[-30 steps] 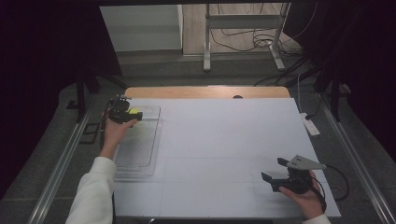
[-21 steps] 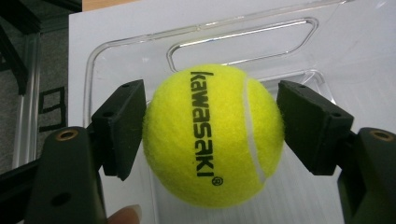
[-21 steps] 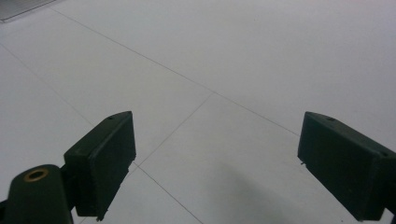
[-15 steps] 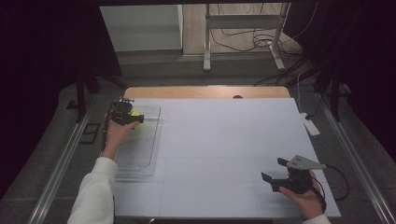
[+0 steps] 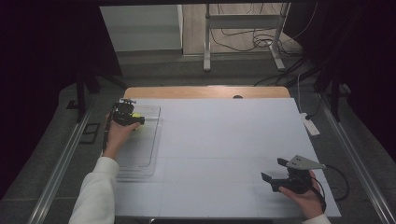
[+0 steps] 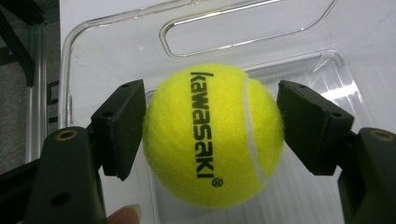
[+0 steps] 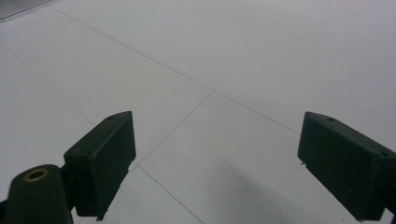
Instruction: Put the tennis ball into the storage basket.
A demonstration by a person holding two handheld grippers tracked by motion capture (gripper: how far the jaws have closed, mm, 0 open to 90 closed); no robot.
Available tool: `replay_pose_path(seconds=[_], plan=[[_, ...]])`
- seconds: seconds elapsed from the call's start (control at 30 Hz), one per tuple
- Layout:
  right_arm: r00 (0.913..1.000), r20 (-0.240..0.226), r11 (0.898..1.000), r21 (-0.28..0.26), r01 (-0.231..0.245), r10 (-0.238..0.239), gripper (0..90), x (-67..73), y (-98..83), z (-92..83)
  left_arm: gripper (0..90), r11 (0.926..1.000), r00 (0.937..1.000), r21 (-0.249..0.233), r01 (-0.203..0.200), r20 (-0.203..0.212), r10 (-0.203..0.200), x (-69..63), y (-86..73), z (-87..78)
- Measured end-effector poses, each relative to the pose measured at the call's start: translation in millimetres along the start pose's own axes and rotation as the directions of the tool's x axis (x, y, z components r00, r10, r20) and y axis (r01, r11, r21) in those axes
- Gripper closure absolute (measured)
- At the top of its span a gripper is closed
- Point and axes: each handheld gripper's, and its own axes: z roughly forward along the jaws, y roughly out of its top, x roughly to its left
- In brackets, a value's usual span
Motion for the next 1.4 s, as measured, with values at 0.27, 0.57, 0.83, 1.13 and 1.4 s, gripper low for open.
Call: replay_pose_path(seconds=[0.27, 0.57, 0.83, 1.13, 1.4], plan=[[1.0000, 0.000, 1.000, 0.000, 0.001, -0.001, 11.9, 0.0, 0.0, 0.1, 27.1, 1.0000, 1.0000, 0.001, -0.002, -0.005, 0.002, 0.4, -0.7, 1.2], [1.0000, -0.001, 1.000, 0.001, 0.000, 0.000, 11.9, -0.1, -0.1, 0.1, 21.3, 0.9998, 0.9999, -0.021, 0.001, 0.010, -0.001, 1.8, -1.1, -2.0], [1.0000, 0.000, 1.000, -0.001, -0.001, 0.001, 11.9, -0.5, 0.0, 0.2, 17.4, 0.9971, 0.9990, -0.074, 0.020, 0.041, -0.016, 5.0, -2.1, -12.4], [1.0000, -0.001, 1.000, -0.003, -0.003, 0.003, 11.9, -1.2, 0.1, -0.1, 17.0, 0.9924, 0.9974, -0.121, 0.024, 0.070, -0.015, 10.0, -6.5, -24.8], [1.0000, -0.002, 1.000, -0.004, -0.005, 0.005, 11.9, -1.6, 0.0, -0.3, 17.1, 0.9854, 0.9939, -0.164, 0.046, 0.107, -0.029, 16.1, -14.6, -34.8]])
